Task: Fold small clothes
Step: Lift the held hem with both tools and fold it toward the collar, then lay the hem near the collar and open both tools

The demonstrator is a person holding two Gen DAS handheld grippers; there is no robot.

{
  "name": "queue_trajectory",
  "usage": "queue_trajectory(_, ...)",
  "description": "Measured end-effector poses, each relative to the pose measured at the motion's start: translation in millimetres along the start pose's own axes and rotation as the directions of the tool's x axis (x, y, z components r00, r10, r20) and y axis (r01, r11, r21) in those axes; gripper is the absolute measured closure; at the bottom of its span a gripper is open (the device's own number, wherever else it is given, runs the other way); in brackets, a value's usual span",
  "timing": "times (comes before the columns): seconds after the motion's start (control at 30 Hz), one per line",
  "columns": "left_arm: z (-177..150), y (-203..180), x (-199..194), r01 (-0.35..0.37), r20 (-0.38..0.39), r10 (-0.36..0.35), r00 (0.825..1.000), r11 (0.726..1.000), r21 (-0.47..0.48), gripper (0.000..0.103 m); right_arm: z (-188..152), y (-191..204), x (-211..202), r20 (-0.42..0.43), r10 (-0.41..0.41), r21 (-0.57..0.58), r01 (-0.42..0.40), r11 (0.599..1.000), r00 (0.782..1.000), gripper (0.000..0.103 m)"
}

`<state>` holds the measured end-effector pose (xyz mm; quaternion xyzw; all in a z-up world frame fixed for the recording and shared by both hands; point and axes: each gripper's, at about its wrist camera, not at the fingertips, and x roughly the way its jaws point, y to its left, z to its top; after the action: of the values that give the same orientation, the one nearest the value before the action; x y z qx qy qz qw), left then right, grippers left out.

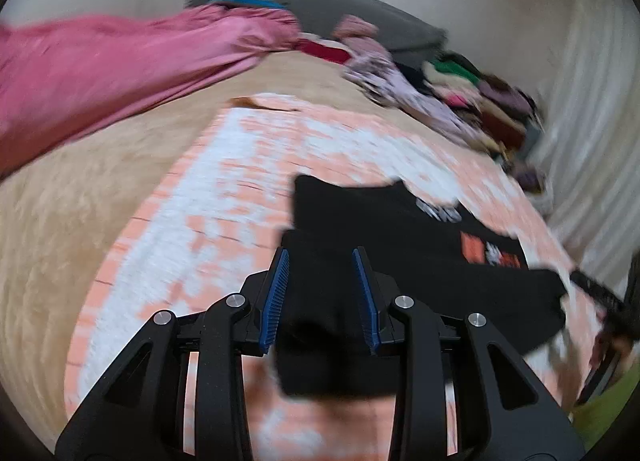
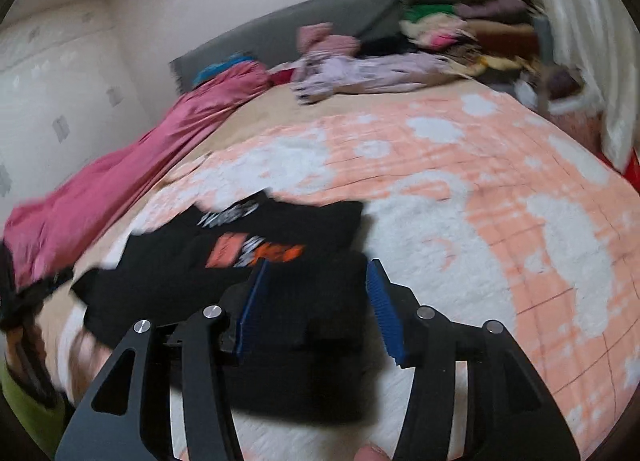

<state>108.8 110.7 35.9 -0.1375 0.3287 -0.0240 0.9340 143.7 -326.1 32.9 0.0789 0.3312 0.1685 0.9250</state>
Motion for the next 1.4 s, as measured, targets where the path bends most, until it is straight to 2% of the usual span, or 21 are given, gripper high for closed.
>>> queue_trajectory(0.07, -16.5, -26.9, 0.0, 0.04, -0.042, -0.037, 0.998, 0.996, 0.084, 0.079, -8.8, 17.1, 0.3, -0.031, 0.028, -0.058, -0.03, 0.998, 0.999, 0.057)
queue_trajectory(0.2, -52.2, -60.5, 11.8, 0.081, -0.125, -0.058, 0.99, 0.979, 0.189, 0.079, -33.9, 44.2, 4.6, -0.124, 0.074, -0.143, -0.092, 0.985, 0.99, 0.071)
queue_trajectory(0.3, -66.7, -69.2, 29.0, 0.042, -0.155, -0.005, 0.988, 0.971, 0.235, 0.079, -51.2, 51.5, 10.9, -0.167, 0.069, -0.17, -0.098, 0.981, 0.983, 0.076)
queue_trajectory(0.43, -70.0, -75.3, 40.5, 0.01, -0.163, 0.037, 0.986, 0.959, 0.282, 0.079, -62.9, 49.7, 27.7, -0.224, 0.043, -0.157, -0.08, 0.984, 0.974, 0.078)
queue_trajectory(0.53, -70.8, -75.8, 51.6, -0.012, -0.178, 0.068, 0.982, 0.954, 0.298, 0.077, -64.2, 50.8, 35.1, -0.225, 0.036, -0.157, -0.072, 0.985, 0.974, 0.078)
queue_trajectory(0.7, -64.0, -82.5, 56.8, -0.041, -0.151, 0.095, 0.984, 0.944, 0.327, 0.075, -61.1, 58.9, 44.6, -0.202, 0.0, -0.212, -0.044, 0.976, 0.979, 0.078)
queue_trajectory(0.97, -38.1, -85.0, 69.5, -0.026, -0.131, 0.068, 0.989, 0.954, 0.299, 0.073, -42.4, 59.4, 56.5, -0.158, 0.008, -0.223, -0.044, 0.974, 0.987, 0.078)
queue_trajectory(1.17, -7.6, -80.7, 88.7, -0.046, -0.119, 0.079, 0.99, 0.966, 0.254, 0.072, -16.2, 59.7, 71.4, -0.128, 0.011, -0.228, -0.04, 0.973, 0.992, 0.078)
queue_trajectory(1.4, 18.5, -66.6, 113.2, -0.065, -0.13, 0.084, 0.988, 0.987, 0.146, 0.072, 15.0, 51.5, 97.2, -0.117, -0.014, -0.2, -0.01, 0.98, 0.993, 0.077)
